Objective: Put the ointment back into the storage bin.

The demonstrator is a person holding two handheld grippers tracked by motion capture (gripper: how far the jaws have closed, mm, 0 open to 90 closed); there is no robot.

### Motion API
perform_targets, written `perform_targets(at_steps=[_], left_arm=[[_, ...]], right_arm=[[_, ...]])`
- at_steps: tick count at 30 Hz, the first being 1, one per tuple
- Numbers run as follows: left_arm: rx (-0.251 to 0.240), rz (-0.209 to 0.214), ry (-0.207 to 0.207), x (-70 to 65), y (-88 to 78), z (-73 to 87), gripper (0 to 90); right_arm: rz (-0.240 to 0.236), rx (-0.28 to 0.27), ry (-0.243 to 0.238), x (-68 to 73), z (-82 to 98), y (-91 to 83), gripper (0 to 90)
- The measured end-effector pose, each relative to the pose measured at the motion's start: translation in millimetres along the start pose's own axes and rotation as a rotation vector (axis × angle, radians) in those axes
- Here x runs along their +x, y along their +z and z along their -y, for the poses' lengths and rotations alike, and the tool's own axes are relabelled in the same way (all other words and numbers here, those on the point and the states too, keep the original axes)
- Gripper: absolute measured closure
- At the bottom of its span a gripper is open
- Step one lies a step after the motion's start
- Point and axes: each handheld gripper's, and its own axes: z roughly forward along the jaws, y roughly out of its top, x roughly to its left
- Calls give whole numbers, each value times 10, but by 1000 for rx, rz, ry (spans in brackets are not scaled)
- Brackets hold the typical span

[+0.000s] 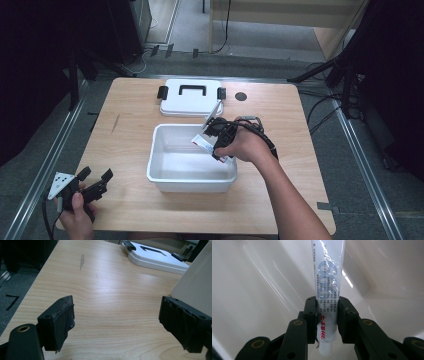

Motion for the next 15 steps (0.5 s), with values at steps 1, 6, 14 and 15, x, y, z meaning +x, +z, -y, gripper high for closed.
perform_targets(at_steps=[1, 6, 14, 15], left_arm=[[0, 1, 0, 0, 0, 0, 139], [4, -1, 3, -1, 1, -1, 139], [5, -3, 9, -3, 4, -2, 140], [5, -4, 9, -3, 5, -2, 140]], right_arm=[[9, 13, 2, 15, -9, 44, 725], [28, 40, -30, 47, -28, 122, 725], [69, 89, -105, 129, -58, 208, 725], [74, 100, -112, 145, -66, 225, 725]])
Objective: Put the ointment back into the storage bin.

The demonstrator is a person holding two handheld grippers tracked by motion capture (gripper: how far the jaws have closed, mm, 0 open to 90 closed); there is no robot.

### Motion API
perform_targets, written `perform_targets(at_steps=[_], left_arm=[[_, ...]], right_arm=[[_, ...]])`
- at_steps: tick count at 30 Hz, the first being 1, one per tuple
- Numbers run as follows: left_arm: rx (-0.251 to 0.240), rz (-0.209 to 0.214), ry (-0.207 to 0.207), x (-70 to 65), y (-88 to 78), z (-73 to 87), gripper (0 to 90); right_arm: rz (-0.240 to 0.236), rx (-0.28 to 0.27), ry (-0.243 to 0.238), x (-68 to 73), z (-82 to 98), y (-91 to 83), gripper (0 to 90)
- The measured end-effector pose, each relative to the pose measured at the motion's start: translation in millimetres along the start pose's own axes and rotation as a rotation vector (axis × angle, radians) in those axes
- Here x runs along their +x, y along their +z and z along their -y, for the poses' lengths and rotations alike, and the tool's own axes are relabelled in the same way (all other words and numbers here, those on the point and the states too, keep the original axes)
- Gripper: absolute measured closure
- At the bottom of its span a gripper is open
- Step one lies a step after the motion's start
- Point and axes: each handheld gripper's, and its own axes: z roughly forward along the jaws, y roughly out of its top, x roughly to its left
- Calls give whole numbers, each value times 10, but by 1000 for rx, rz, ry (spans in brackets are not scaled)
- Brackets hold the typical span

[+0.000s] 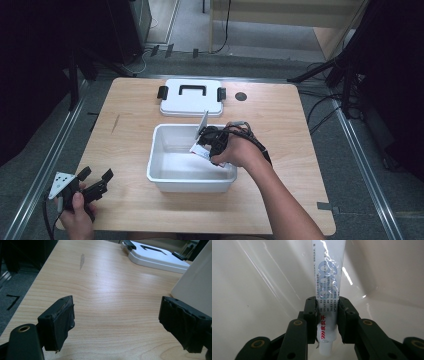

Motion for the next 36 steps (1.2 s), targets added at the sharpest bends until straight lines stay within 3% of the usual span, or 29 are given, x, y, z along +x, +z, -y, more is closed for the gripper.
perform_targets(at_steps=[7, 36], left_arm=[[0, -1, -4, 0, 4, 0, 140], [10, 8, -7, 4, 11, -4, 140]], right_arm=[[4, 23, -20, 18, -22, 59, 723], [-29, 19, -27, 3, -11, 51, 719]])
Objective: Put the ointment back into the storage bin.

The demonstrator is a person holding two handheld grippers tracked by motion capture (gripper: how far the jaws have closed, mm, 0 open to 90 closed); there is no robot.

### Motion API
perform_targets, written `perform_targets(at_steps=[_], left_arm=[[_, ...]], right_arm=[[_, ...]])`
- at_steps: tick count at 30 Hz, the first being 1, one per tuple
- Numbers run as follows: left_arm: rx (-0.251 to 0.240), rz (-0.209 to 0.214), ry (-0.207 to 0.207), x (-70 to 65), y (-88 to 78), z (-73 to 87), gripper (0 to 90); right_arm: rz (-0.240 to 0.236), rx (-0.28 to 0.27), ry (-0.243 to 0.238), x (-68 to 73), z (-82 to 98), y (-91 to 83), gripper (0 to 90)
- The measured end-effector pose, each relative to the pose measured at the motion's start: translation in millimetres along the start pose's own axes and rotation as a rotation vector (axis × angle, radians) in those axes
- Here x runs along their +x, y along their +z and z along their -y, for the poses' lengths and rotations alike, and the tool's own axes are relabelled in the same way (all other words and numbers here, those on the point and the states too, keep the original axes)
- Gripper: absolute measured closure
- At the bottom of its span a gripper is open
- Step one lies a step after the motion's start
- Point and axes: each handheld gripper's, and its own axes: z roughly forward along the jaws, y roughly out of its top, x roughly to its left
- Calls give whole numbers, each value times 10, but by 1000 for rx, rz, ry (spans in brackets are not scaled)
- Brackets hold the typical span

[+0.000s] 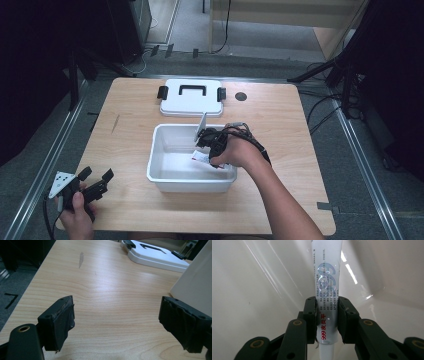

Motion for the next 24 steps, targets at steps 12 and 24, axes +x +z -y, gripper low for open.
perform_targets(at_steps=[12, 24], left_arm=[[2, -1, 0, -2, 1, -1, 140], [1, 3, 2, -4, 1, 0, 140]], right_arm=[[-6, 2, -3, 4, 8, -4, 723], [-37, -61, 62, 9, 7, -126, 361]])
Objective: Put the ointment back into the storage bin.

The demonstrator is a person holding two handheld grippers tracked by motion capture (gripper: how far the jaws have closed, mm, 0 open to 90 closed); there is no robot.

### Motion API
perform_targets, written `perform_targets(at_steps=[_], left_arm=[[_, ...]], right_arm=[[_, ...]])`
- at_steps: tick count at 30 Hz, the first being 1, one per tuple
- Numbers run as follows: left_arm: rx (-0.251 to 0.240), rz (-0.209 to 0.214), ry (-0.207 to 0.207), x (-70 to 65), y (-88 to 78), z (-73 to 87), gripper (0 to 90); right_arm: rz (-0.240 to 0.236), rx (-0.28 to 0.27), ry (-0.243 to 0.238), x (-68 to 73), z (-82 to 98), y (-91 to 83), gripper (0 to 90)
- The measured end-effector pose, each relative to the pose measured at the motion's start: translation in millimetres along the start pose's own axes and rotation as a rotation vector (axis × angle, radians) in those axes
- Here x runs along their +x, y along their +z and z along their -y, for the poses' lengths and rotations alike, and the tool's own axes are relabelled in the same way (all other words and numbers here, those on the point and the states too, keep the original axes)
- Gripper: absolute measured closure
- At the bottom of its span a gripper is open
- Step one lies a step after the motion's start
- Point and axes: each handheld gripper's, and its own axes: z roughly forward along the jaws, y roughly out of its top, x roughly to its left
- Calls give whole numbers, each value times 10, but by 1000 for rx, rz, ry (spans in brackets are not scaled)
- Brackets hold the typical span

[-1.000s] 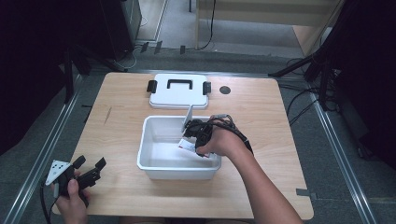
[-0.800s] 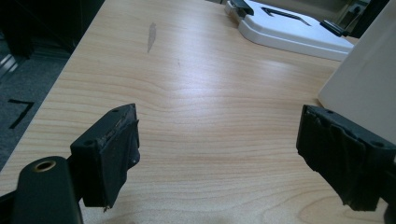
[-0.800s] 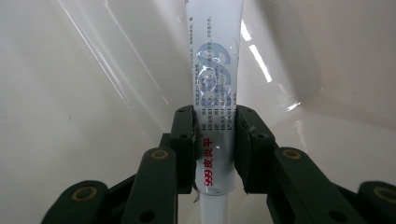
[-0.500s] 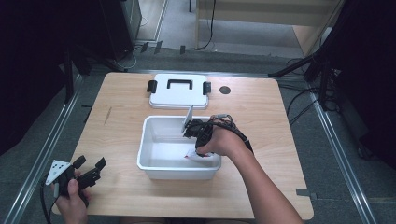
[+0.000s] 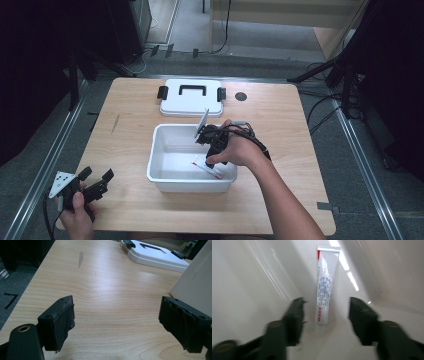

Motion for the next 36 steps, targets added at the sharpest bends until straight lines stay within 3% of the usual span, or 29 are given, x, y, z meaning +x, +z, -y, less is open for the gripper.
perform_targets(at_steps=[5, 10, 14, 21, 22, 29, 36], left_arm=[[3, 0, 3, -1, 1, 0, 140], [2, 1, 3, -1, 1, 0, 140], [1, 1, 2, -3, 3, -1, 140], [1, 1, 1, -2, 3, -1, 140], [1, 1, 1, -2, 3, -1, 140], [1, 0, 1, -3, 3, -1, 140], [2, 1, 0, -1, 2, -1, 140]], right_arm=[[8, -29, -13, 69, -10, -114, 243], [12, -48, -28, 104, -3, -214, 201], [44, -109, 3, 93, 20, -380, 182], [58, -180, 49, 8, 138, -577, 185], [67, -205, 81, -37, 203, -642, 187], [77, -291, 138, -200, 442, -844, 195], [108, -332, 212, -380, 723, -957, 200]])
